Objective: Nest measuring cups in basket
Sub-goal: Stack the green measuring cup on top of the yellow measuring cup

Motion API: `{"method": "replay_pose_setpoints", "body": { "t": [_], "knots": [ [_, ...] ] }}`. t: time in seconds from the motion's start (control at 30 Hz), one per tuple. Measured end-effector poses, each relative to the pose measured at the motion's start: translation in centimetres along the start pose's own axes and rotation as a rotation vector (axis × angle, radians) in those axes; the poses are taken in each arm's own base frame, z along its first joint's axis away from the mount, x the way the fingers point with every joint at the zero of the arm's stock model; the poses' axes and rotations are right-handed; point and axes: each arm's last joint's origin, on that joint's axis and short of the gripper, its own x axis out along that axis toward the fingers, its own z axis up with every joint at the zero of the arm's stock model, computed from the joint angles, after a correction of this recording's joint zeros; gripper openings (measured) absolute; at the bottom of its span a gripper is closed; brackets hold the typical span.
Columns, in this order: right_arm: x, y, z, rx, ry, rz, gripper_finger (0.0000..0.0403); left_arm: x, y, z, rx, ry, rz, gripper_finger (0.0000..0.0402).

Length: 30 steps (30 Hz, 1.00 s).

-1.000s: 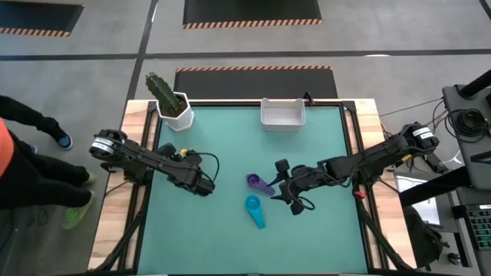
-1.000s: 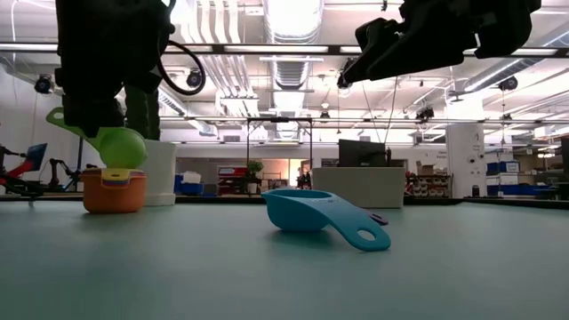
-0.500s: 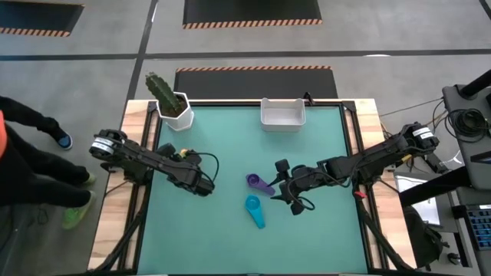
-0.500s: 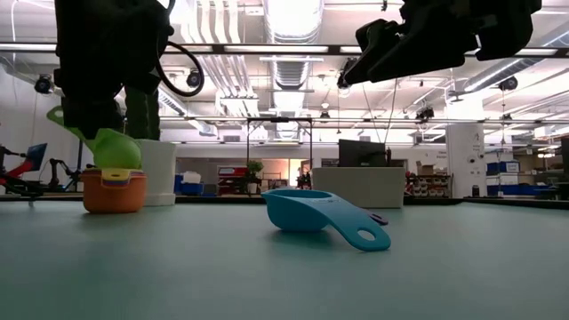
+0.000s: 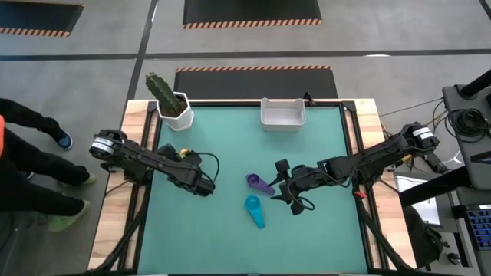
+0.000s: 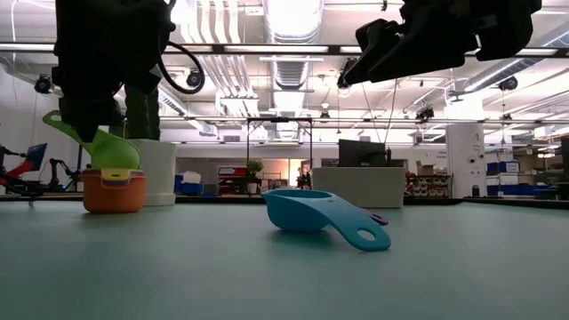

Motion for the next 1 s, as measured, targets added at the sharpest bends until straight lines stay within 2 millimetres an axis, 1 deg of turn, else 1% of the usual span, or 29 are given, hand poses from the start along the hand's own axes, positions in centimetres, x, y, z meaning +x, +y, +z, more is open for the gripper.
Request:
{"method": "replay_pose_setpoints", "body": {
  "t": [0.47, 0.6, 0.7, 0.77, 0.83, 0.9, 0.93, 1.0],
  "knots": [
    [0.0, 0.0, 0.0, 0.000, 0.000, 0.000, 0.0189, -1.9, 0.2, 1.0, -0.016, -0.034, -0.069, 0.0199],
    [0.0, 0.0, 0.0, 0.000, 0.000, 0.000, 0.0189, -2.6, 0.4, 1.4, -0.002, -0.049, -0.095, 0.0214],
    [0.0, 0.0, -0.1, 0.000, 0.006, 0.002, 0.0189, -3.7, 0.5, 1.6, 0.049, -0.063, -0.134, 0.0216],
    [0.0, 0.0, -0.1, 0.006, 0.015, 0.005, 0.0189, -4.9, 0.6, 1.3, 0.155, -0.088, -0.183, 0.0206],
    [0.0, 0.1, -0.2, 0.015, 0.016, 0.005, 0.0189, -6.3, 0.7, 0.3, 0.320, -0.165, -0.238, 0.0182],
    [0.0, 0.1, -0.2, 0.023, 0.017, 0.007, 0.0189, -7.5, 0.9, -1.1, 0.474, -0.242, -0.271, 0.0139],
    [0.0, 0.1, -0.2, 0.024, 0.018, 0.008, 0.0189, -7.8, 1.1, -1.8, 0.509, -0.262, -0.282, 0.0112],
    [0.0, 0.2, -0.3, 0.024, 0.022, 0.009, 0.0189, -7.9, 2.2, -3.0, 0.480, -0.285, -0.316, 0.0049]
  ]
}}
